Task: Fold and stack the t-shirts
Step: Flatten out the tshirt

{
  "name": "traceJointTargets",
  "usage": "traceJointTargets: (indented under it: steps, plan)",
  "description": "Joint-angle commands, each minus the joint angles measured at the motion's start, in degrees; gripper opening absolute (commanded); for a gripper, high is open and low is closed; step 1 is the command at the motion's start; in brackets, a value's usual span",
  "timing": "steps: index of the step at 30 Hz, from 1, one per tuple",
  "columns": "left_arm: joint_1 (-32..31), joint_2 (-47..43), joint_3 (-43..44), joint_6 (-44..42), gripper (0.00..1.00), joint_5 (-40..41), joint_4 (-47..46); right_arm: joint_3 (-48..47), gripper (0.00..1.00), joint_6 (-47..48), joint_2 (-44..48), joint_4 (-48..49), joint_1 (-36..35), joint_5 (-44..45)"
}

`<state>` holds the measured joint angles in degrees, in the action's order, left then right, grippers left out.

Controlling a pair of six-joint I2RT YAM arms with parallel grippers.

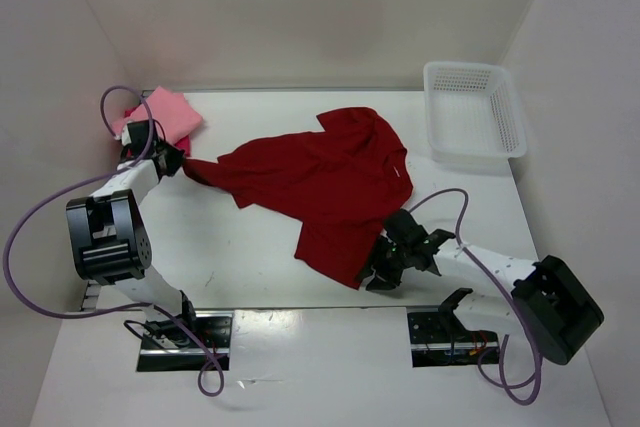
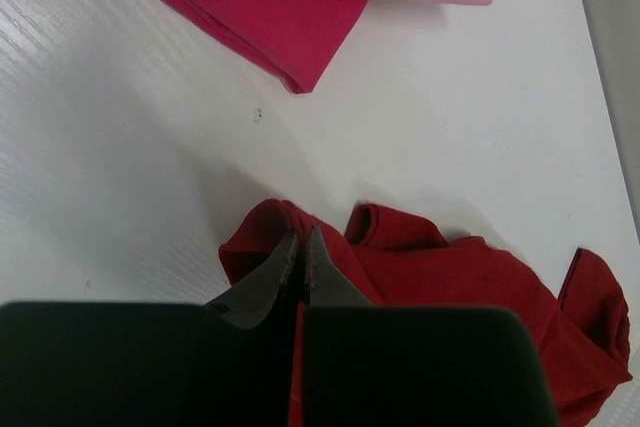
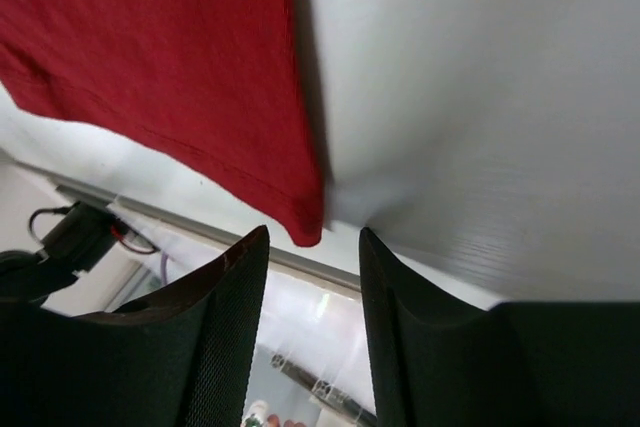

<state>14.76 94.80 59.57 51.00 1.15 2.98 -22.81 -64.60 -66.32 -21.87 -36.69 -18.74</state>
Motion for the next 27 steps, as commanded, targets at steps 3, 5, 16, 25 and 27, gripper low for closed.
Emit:
traceJointTargets:
  steps: [3,5,16,25,27]
  plan:
    - [0.09,-1.73,-0.51,-0.91,0.0,0.0,-2.02,4.43,0.43,-3.6,1.11,6.03,-1.11,-1.03]
    - [0.09,-1.73,-0.51,-0.91,0.0,0.0,-2.02,5.05,0.39,-4.31,1.11,6.66,-1.11,-1.03]
    - [0.09,-1.73,-1.03,-1.43,0.0,0.0,-1.49,0.23,0.08,-4.31,-5.04,9.48,-1.11,5.46]
    - [-8.67,-8.57,7.9,-9.07,0.0,4.03,6.75,-37.88,0.0,12.9,0.93,-18.34,6.17,20.93]
    - [-10.28,-9.99,18.52,-11.53,0.0,4.91,9.92,-53.86,0.0,19.9,-1.78,-22.32,8.99,23.92]
